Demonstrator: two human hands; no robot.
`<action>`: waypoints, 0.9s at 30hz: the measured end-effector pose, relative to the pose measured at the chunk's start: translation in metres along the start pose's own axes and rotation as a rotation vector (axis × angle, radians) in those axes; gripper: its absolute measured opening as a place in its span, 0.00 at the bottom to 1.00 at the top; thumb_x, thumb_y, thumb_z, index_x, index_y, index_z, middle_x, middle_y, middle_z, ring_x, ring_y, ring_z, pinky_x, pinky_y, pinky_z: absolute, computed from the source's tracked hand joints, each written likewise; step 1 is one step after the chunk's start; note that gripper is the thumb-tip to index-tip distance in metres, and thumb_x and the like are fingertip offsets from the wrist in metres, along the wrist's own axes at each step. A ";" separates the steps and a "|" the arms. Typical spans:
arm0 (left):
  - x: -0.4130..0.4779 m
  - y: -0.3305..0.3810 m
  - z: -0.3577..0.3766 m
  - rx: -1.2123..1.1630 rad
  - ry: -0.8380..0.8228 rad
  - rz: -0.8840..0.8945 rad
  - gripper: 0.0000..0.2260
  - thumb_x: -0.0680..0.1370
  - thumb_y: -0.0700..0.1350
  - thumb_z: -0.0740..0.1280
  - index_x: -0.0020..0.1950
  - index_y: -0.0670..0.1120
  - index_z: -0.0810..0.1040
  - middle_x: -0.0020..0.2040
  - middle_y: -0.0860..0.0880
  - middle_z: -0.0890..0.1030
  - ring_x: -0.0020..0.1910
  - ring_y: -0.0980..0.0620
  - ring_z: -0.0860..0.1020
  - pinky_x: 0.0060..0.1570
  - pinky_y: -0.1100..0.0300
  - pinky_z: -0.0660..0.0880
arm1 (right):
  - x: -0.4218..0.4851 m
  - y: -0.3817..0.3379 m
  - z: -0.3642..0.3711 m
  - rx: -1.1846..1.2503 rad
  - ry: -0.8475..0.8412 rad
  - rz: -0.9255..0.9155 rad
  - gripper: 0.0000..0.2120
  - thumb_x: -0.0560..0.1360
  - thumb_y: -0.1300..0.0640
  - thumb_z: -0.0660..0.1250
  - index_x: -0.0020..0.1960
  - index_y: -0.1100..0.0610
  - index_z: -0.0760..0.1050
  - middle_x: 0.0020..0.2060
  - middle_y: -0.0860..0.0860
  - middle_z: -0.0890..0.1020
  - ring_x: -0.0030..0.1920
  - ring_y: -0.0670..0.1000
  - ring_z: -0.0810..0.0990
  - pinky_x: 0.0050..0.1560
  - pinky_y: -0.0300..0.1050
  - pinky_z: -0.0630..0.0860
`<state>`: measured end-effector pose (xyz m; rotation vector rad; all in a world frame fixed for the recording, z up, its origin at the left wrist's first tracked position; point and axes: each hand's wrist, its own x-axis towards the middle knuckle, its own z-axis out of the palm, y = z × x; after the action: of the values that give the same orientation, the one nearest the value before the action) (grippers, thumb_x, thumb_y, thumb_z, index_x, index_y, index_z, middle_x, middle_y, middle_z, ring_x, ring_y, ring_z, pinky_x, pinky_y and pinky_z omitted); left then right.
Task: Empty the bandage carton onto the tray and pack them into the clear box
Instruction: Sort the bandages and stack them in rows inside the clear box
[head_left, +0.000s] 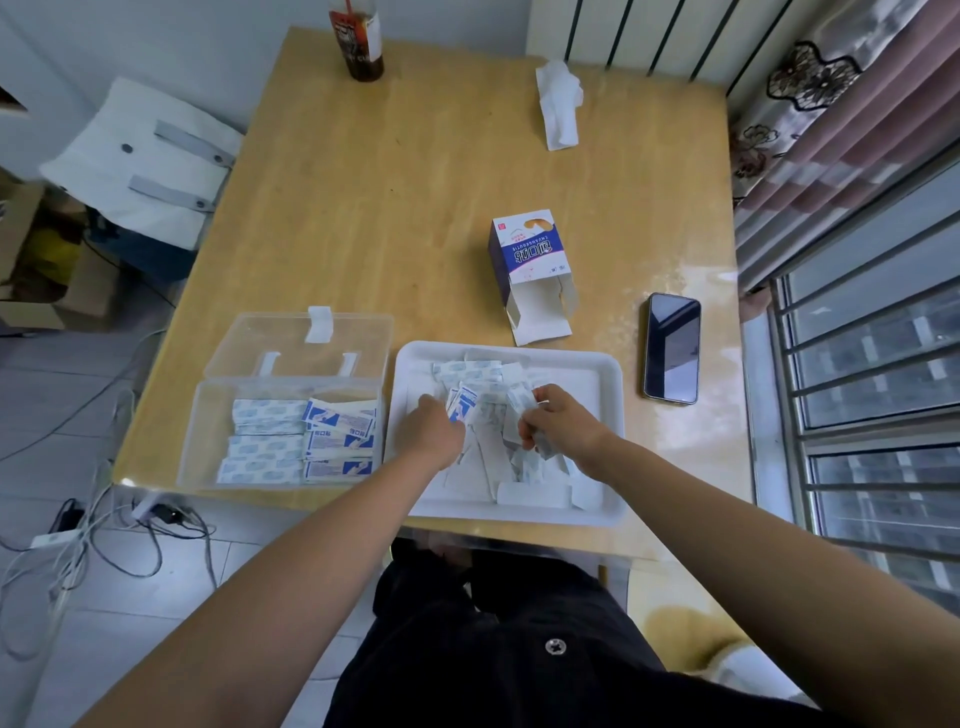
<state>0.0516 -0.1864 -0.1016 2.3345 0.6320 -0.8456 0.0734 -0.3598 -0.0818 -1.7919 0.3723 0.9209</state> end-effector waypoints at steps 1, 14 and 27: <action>-0.001 0.002 0.000 0.012 0.027 0.007 0.13 0.80 0.44 0.60 0.61 0.38 0.67 0.56 0.39 0.77 0.53 0.41 0.77 0.41 0.56 0.68 | 0.000 0.000 -0.001 -0.011 -0.002 -0.001 0.09 0.76 0.67 0.57 0.55 0.60 0.67 0.34 0.57 0.78 0.33 0.54 0.74 0.32 0.43 0.68; -0.022 0.011 -0.024 -0.462 0.064 0.200 0.08 0.77 0.46 0.68 0.38 0.48 0.77 0.34 0.48 0.81 0.33 0.48 0.81 0.47 0.48 0.81 | -0.014 -0.030 0.020 -0.248 -0.236 -0.131 0.04 0.78 0.65 0.55 0.47 0.58 0.66 0.33 0.55 0.78 0.32 0.51 0.76 0.32 0.41 0.67; -0.028 -0.064 -0.089 -0.799 0.101 0.104 0.07 0.74 0.38 0.72 0.50 0.37 0.80 0.33 0.44 0.80 0.26 0.55 0.76 0.32 0.61 0.75 | -0.010 -0.050 0.079 -0.150 -0.129 -0.278 0.05 0.78 0.59 0.66 0.47 0.60 0.77 0.35 0.56 0.83 0.32 0.48 0.79 0.29 0.34 0.71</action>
<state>0.0317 -0.0892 -0.0485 1.6617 0.7167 -0.3263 0.0655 -0.2703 -0.0549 -1.8515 -0.0302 0.8781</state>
